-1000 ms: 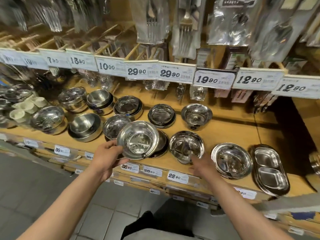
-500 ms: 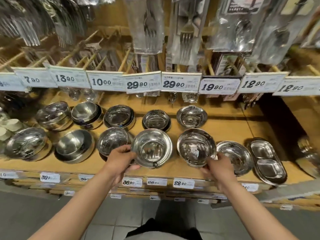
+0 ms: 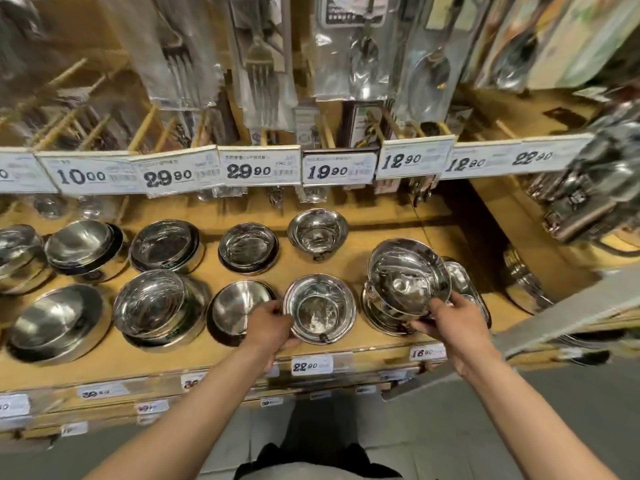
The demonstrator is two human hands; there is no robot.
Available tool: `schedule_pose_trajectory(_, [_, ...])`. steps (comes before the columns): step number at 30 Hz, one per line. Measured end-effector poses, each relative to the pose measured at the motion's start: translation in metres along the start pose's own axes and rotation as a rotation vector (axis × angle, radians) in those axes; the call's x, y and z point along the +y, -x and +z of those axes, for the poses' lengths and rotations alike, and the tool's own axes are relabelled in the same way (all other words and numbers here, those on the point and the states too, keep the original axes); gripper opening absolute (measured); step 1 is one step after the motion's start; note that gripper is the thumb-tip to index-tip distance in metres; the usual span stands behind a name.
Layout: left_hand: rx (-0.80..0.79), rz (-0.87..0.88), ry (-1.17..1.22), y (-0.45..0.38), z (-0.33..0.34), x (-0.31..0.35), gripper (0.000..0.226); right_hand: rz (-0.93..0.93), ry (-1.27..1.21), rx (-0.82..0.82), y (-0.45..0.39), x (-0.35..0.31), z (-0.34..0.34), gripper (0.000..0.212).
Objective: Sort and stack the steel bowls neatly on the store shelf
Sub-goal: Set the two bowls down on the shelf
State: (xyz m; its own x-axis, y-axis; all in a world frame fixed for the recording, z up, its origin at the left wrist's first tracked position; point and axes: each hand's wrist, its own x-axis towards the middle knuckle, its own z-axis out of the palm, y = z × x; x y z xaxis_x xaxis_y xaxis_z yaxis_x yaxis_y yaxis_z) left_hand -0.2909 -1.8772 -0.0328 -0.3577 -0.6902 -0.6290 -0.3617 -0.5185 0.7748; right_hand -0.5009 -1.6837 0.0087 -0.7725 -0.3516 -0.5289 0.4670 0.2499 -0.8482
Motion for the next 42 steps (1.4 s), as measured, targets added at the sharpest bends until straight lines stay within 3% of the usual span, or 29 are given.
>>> schedule_pose_trajectory(3, [0.019, -0.01, -0.014, -0.001, 0.01, -0.007, 0.037, 0.008, -0.027, -0.01, -0.004, -0.004, -0.01, 0.049])
schedule_pose_trajectory(8, [0.052, -0.014, 0.0, 0.009, 0.002, 0.001, 0.029, 0.027, -0.015, -0.042, -0.008, -0.01, -0.011, 0.06])
schedule_pose_trajectory(15, [0.183, 0.1, 0.105, 0.035, -0.053, 0.025, 0.011, 0.018, 0.07, -0.179, 0.002, -0.002, 0.021, 0.026])
schedule_pose_trajectory(20, [0.267, 0.13, 0.174, 0.054, -0.096, 0.036, 0.014, 0.06, 0.156, -0.285, 0.018, 0.016, 0.069, 0.058])
schedule_pose_trajectory(25, [0.308, 0.14, 0.239, 0.068, -0.122, 0.036, 0.016, 0.075, 0.254, -0.282, 0.024, 0.043, 0.101, 0.038])
schedule_pose_trajectory(34, [0.275, 0.118, 0.142, 0.072, -0.134, 0.027, 0.017, 0.109, 0.234, -0.241, 0.014, 0.066, 0.119, 0.029])
schedule_pose_trajectory(38, [0.226, 0.114, 0.098, 0.067, -0.114, 0.031, 0.018, 0.124, 0.289, -0.316, 0.018, 0.06, 0.11, 0.043])
schedule_pose_trajectory(42, [0.145, 0.118, 0.059, 0.058, -0.074, 0.037, 0.016, 0.075, 0.31, -0.333, 0.019, 0.042, 0.071, 0.026])
